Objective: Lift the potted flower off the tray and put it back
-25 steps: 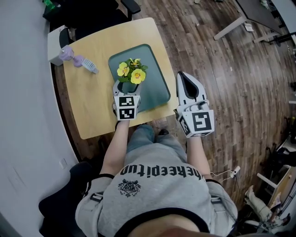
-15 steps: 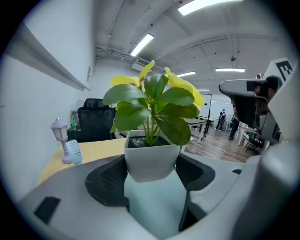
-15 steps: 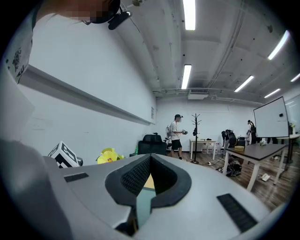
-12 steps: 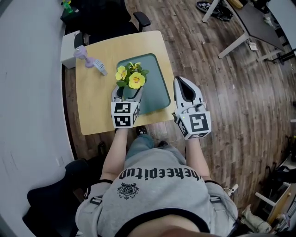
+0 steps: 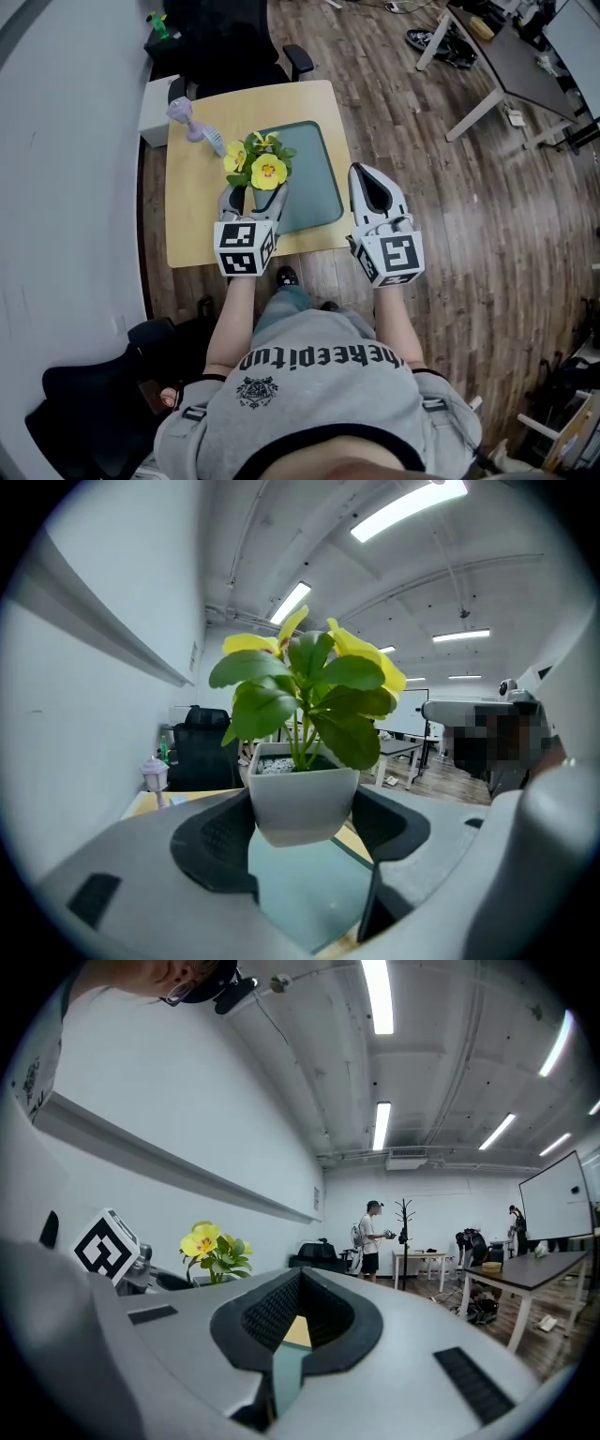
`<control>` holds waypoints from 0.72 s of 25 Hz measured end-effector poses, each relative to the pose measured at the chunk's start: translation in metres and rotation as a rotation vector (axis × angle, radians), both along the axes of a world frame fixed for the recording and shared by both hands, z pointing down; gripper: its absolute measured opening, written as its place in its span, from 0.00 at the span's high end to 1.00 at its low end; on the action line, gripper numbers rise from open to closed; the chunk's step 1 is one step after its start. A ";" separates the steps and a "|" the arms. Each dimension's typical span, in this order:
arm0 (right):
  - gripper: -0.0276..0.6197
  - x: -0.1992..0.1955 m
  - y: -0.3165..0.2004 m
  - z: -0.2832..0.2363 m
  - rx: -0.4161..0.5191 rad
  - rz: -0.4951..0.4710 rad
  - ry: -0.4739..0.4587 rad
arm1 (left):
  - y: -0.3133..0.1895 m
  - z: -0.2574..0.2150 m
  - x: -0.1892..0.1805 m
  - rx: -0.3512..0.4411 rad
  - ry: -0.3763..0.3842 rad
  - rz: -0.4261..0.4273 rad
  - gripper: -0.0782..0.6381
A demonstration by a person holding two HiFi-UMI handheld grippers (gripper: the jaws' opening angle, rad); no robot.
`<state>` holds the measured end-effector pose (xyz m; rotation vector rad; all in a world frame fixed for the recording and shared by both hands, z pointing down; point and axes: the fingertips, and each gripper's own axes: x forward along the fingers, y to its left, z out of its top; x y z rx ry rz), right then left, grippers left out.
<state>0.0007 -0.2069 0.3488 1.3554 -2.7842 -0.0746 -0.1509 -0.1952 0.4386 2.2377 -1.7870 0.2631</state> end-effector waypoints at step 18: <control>0.95 0.048 0.055 -0.039 0.080 0.006 -0.065 | 0.069 -0.086 0.023 0.184 0.006 -0.067 0.43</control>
